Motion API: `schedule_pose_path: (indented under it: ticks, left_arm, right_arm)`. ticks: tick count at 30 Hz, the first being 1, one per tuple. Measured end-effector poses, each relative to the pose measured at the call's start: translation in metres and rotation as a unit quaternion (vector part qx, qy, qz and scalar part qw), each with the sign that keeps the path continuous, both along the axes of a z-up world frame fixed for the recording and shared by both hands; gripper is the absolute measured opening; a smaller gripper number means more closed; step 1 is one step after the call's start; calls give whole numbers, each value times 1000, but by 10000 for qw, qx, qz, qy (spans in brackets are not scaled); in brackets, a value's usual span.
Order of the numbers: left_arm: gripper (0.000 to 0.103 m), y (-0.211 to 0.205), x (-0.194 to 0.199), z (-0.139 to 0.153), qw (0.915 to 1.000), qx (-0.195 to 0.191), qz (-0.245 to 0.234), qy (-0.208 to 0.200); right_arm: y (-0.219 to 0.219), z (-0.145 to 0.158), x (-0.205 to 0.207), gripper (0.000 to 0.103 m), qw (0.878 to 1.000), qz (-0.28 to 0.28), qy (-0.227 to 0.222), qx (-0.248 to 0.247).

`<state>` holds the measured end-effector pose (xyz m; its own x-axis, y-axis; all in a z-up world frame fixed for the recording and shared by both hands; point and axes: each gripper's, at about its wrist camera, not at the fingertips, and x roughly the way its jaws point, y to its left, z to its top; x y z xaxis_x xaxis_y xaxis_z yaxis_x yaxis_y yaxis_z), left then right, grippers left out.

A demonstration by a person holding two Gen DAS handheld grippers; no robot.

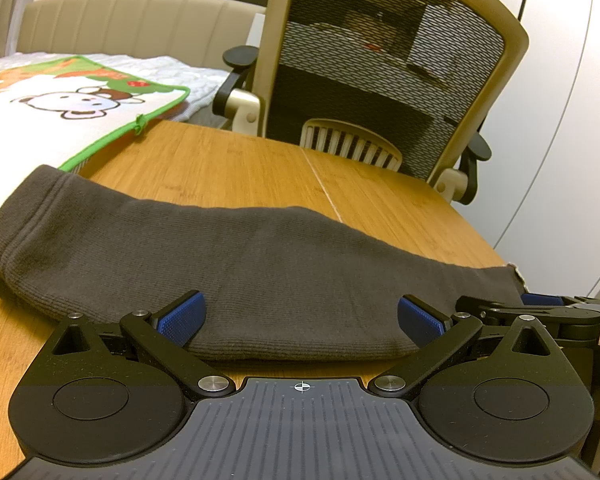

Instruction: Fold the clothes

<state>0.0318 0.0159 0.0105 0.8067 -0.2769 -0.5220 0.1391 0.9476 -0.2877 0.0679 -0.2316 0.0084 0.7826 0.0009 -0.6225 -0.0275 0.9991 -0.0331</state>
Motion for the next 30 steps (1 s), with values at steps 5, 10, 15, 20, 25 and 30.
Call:
schedule_pose_path:
  ticks: [5, 10, 15, 20, 25, 30]
  left_arm:
    - [103, 0, 0, 0, 10000, -1, 0, 0]
    - [103, 0, 0, 0, 10000, -5, 3, -1]
    - [103, -1, 0, 0, 10000, 5, -5, 5]
    - [103, -4, 0, 0, 9999, 115, -10, 28]
    - [103, -10, 1, 1, 9995, 318, -2, 63]
    - [103, -17, 1, 1, 9984, 554, -8, 108]
  right_arm:
    - [0, 0, 0, 103, 10000, 0, 0, -4]
    - [1, 0, 1, 103, 10000, 7, 21, -49]
    - [-1, 0, 2, 103, 10000, 33, 10, -6]
    - [-14, 4, -3, 103, 9992, 224, -110, 310]
    - [-50, 25, -22, 103, 9939, 298, -656, 834]
    - [-85, 41, -35, 103, 9921, 173, -904, 858]
